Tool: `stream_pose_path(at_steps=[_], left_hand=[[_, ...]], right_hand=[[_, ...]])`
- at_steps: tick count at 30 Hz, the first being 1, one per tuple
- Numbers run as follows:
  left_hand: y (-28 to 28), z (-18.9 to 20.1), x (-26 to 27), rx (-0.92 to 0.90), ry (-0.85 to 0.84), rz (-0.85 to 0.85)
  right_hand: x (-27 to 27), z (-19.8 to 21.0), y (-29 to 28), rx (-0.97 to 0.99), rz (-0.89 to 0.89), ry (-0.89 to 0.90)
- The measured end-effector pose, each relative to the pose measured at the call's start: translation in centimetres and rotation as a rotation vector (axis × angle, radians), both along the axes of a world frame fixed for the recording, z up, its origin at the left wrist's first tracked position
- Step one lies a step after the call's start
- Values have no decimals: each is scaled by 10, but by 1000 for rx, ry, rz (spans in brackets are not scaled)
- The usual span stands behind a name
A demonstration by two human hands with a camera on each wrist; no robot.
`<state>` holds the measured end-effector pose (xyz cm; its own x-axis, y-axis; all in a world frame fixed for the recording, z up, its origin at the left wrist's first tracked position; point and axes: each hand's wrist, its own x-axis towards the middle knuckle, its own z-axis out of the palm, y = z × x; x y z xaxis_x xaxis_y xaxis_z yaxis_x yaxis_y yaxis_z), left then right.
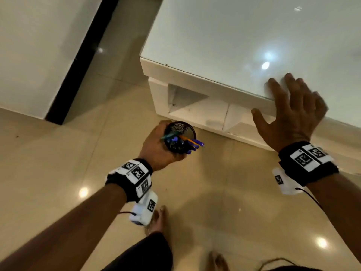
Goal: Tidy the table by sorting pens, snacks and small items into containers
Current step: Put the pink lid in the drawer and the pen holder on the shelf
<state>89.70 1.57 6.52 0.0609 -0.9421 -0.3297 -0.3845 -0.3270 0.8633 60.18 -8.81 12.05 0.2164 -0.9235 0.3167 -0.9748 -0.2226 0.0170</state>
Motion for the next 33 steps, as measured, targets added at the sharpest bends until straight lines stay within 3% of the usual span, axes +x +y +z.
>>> stream_pose_path(at_steps=[5,15,30,33], left_hand=[[-61,-81,0,-74,-1,-80],[-132,-152,-39,-179,122,-48],[-151,-166,-85,-149,-24,69],[-144,-171,-87,-166,-55,171]], right_hand=[[-6,-33,-8,-353,106,-81],[-13,-56,-25,-583,158,-116],[-15,-57,-28,-643,137,-42],[-14,-55,-28,-643,136,-31]])
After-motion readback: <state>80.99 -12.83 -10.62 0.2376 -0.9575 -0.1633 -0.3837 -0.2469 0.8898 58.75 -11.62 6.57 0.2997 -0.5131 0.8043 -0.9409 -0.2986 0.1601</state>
